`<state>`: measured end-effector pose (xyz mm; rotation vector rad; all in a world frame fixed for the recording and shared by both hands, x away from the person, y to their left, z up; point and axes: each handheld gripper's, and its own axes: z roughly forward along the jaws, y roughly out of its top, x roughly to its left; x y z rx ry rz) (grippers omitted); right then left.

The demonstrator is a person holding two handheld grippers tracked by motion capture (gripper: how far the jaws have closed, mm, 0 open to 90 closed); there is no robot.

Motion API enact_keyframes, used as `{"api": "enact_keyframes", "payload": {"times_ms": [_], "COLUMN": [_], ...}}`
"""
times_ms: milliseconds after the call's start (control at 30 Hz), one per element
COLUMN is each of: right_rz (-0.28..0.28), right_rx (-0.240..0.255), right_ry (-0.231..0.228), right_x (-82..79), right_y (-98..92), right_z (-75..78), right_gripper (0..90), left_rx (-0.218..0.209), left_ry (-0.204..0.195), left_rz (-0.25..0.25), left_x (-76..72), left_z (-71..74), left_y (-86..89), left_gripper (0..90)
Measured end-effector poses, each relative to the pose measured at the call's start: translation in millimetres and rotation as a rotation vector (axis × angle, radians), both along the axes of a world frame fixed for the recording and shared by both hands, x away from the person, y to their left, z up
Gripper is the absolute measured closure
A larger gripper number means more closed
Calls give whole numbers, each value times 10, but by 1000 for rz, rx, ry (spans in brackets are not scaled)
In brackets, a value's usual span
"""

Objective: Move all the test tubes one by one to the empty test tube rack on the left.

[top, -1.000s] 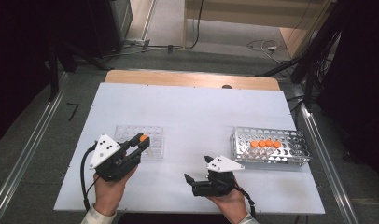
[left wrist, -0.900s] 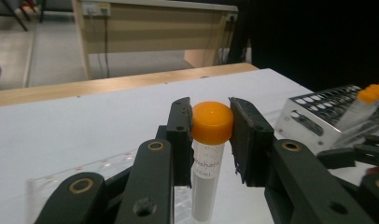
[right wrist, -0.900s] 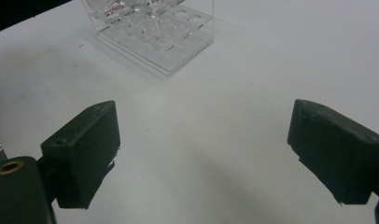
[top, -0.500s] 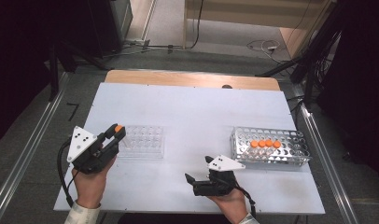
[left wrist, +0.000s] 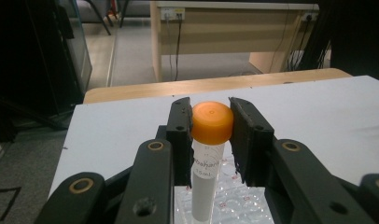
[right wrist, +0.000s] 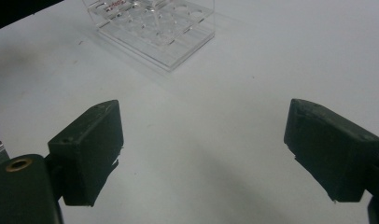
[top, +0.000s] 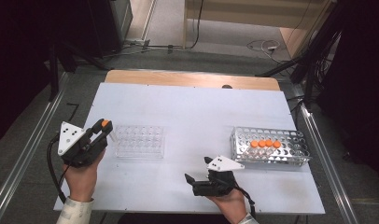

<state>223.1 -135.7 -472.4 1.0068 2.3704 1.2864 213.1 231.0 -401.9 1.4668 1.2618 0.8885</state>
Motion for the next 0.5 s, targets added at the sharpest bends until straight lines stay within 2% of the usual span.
{"api": "enact_keyframes", "payload": {"times_ms": [200, 400, 500], "right_rz": [-2, -6, -4], "right_rx": [0, 2, 3], "right_ry": [-2, -10, -13], "right_x": [-2, -8, -7], "right_y": [-9, -19, -29], "right_z": [2, 10, 15], "right_gripper": [104, 104, 104], "left_rx": [13, 38, 45], "left_ry": [23, 77, 73], "left_rz": [-2, 0, 0], "left_x": [49, 109, 103], "left_z": [-88, -256, -291], "left_y": [-27, -59, -73], "left_gripper": [705, 705, 704]}}
